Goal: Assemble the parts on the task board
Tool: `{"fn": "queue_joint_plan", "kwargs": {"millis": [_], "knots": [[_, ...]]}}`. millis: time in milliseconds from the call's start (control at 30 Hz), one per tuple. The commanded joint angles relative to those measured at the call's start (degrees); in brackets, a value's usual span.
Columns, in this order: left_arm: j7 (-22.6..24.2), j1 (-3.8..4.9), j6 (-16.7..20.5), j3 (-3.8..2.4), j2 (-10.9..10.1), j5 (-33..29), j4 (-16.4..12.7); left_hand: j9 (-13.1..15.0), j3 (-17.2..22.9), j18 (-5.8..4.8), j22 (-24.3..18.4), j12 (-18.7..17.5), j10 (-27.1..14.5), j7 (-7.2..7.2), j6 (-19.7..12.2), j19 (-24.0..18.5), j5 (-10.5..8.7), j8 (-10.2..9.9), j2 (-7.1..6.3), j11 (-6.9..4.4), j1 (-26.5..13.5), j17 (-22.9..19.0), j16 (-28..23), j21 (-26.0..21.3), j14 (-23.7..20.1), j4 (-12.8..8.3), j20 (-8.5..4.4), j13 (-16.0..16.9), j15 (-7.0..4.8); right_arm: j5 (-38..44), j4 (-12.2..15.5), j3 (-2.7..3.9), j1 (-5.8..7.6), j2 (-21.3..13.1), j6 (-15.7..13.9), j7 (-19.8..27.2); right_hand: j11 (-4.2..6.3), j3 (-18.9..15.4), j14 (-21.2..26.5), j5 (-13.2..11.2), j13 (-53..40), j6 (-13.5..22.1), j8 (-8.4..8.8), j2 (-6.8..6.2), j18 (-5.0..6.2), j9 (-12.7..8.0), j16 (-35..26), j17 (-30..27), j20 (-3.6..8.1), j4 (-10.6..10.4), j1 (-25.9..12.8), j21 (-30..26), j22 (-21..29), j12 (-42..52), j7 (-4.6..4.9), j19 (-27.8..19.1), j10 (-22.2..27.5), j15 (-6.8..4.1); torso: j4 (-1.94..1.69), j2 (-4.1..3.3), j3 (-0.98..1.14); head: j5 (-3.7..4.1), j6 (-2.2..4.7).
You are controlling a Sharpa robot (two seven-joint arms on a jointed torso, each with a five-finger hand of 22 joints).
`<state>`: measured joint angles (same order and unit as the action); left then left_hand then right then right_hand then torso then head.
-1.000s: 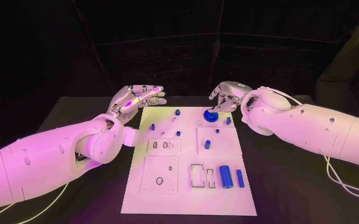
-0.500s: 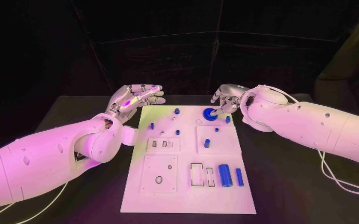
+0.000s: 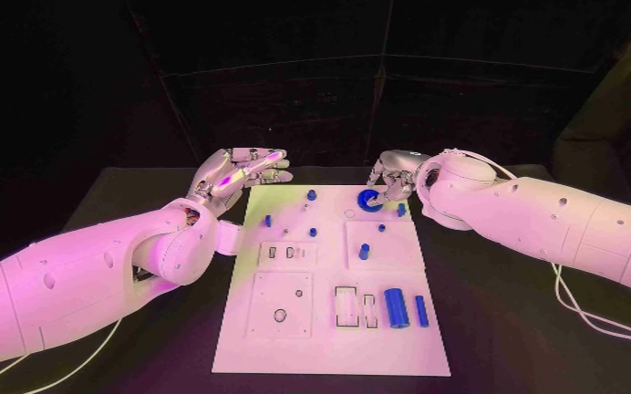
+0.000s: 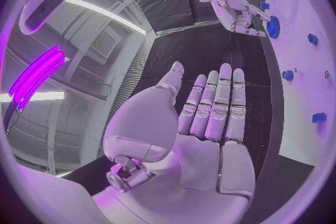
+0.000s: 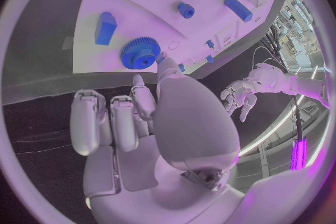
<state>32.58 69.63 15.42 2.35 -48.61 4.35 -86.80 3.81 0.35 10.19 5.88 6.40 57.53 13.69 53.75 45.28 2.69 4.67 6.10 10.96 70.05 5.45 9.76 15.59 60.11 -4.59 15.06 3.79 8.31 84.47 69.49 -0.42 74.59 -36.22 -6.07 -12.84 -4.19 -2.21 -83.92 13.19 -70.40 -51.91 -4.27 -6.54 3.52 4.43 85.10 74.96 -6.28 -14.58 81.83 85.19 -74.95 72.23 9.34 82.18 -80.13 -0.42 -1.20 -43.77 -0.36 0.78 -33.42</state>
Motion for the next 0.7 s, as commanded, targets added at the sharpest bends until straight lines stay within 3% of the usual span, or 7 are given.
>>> {"fn": "queue_joint_plan", "kwargs": {"millis": [33,700], "knots": [[0.20,0.09,-0.83,-0.04,0.07,0.27,-0.01,-0.07,0.03,0.38,-0.08,-0.32,-0.17,0.76,-0.36,0.28,0.27,-0.32,0.07,0.19,0.30,-0.09,-0.38,-0.37,-0.13,-0.24,0.16,-0.06,0.32,1.87,-0.18,0.04,0.09,0.20,2.48,0.23,-0.06,-0.34,-4.00,-0.18,-3.15,-0.50,-0.24,0.89,-1.14,0.08,0.40,4.05,-0.05,0.25,-0.02,0.44,-4.57,2.91,-0.03,0.46,-1.03,0.42,0.08,-0.03,0.02,0.02,-0.07],[-0.02,0.08,-0.96,-0.04,0.20,0.27,0.14,-0.06,0.14,0.39,-0.12,-0.38,-0.15,0.76,-0.37,0.32,0.27,-0.35,0.13,0.19,0.40,-0.11,-0.44,-0.38,-0.11,-0.38,0.17,-0.05,0.32,2.94,-1.78,0.03,-0.13,1.28,2.95,-0.38,-0.13,0.57,-4.23,0.29,-5.56,-0.97,-0.28,2.87,-1.33,0.06,1.14,5.67,-0.21,1.80,1.08,0.87,-5.53,4.93,0.05,0.99,-1.44,0.54,0.08,-0.02,0.03,0.04,-0.32]]}}
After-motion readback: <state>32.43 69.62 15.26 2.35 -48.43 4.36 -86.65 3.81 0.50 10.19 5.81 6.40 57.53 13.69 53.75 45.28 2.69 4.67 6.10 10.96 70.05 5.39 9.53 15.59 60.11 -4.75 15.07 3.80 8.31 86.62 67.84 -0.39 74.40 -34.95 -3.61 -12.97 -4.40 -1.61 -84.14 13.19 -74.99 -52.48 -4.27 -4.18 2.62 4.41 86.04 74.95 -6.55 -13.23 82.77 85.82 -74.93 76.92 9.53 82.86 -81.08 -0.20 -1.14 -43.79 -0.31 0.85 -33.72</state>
